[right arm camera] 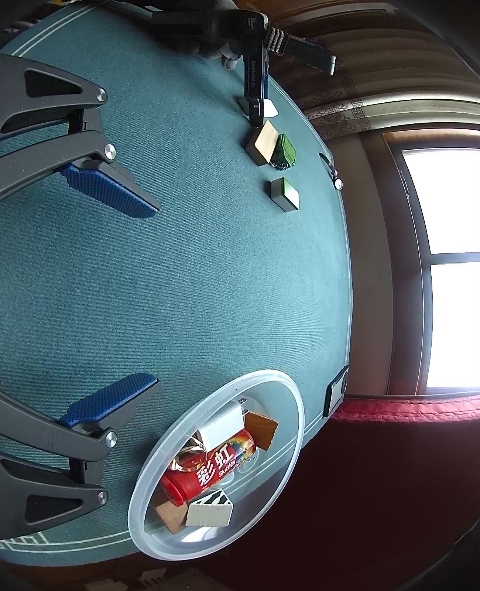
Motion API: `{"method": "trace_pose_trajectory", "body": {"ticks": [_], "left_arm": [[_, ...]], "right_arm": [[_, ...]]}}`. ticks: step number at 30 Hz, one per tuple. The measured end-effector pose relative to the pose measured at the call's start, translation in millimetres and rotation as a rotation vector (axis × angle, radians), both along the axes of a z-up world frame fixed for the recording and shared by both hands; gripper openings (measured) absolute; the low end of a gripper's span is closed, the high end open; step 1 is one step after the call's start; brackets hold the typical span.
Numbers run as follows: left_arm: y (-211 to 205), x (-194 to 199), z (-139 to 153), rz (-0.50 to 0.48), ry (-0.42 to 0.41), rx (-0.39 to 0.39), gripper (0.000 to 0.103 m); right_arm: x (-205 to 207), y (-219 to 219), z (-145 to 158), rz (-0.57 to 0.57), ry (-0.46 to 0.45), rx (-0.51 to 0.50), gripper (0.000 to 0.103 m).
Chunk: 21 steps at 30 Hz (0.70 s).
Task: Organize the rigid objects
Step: 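Move the left tool to the white rectangular block, then align the left tool fingers along the white block and close on it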
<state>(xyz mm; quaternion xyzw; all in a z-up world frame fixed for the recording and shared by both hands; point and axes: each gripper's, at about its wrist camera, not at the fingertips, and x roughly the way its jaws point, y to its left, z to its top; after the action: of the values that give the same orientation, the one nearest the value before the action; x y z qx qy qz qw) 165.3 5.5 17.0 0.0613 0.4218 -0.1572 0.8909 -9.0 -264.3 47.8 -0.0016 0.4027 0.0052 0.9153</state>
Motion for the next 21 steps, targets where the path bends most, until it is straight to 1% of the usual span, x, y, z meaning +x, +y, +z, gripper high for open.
{"method": "trace_pose_trajectory", "body": {"ticks": [6,9,13,16,18,19,21], "left_arm": [[1.6,-2.7,0.3,-0.021,-0.001,-0.008,0.091],[2.8,-5.3,1.8,-0.063,0.003,-0.012,0.091],[4.2,-7.8,4.1,-0.136,-0.017,0.025,0.091],[7.3,-4.9,6.0,-0.169,-0.022,0.023,0.091],[7.7,-0.7,3.9,-0.191,-0.004,0.017,0.091],[7.1,1.6,1.9,-0.195,0.002,0.027,0.091],[7.2,4.3,1.9,-0.199,0.000,0.022,0.091]], "right_arm": [[2.6,9.8,-2.0,0.018,0.016,0.004,0.089],[3.7,13.3,-3.0,0.022,0.025,0.006,0.089],[5.6,16.9,-4.4,0.020,0.037,0.008,0.089],[7.5,19.9,-5.2,0.019,0.047,0.013,0.089],[9.5,22.7,-5.7,0.023,0.057,0.024,0.089],[10.4,24.7,-6.0,0.026,0.061,0.028,0.089],[10.9,30.0,-6.6,0.034,0.065,0.028,0.089]]}}
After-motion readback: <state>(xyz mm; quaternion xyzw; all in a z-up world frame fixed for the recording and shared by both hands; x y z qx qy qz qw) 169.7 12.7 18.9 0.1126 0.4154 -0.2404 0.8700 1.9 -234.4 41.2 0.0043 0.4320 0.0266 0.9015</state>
